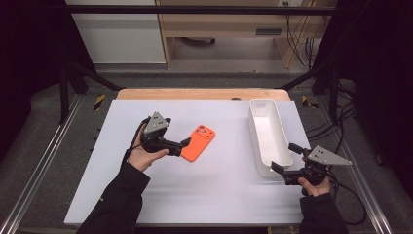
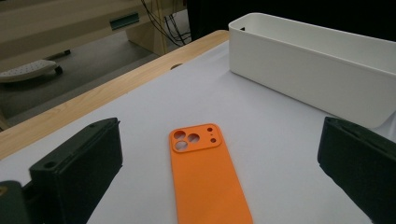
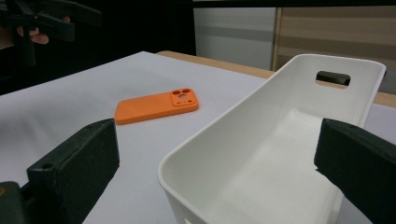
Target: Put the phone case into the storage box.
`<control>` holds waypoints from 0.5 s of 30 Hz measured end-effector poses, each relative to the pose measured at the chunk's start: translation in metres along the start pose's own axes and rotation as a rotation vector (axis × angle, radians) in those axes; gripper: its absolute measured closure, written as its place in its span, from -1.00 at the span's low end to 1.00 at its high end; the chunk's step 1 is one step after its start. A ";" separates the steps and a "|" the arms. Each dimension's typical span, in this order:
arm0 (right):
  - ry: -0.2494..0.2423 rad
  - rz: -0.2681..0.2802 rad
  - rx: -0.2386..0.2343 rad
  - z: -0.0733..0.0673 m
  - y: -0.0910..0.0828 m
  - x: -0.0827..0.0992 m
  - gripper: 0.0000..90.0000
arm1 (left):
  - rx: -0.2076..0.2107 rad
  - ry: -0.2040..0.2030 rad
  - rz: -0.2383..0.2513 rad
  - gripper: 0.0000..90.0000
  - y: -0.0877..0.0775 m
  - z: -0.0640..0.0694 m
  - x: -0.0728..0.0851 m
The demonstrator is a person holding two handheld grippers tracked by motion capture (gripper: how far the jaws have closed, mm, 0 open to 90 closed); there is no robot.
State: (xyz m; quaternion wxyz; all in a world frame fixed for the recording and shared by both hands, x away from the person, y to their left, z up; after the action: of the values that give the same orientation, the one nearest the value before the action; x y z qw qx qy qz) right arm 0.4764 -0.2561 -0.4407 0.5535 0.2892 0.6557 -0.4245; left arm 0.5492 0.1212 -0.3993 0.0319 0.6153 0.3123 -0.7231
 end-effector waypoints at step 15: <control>0.001 -0.005 0.000 0.000 0.000 0.001 -0.99 | -0.007 0.000 -0.027 -1.00 0.018 -0.009 -0.009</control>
State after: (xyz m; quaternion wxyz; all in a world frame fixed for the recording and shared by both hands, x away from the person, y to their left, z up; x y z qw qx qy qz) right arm 0.4764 -0.2558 -0.4413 0.5519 0.2877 0.6569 -0.4255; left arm 0.5668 0.1081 -0.3993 0.0244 0.6109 0.3232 -0.7223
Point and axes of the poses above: each handheld gripper's, and its own axes: y roughly forward along the jaws, x roughly out of its underside, z roughly to its right, the point moved 6 cm from there along y, roughly forward along the jaws, and after that the axes turned 14 degrees about x, right-handed, at the moved point
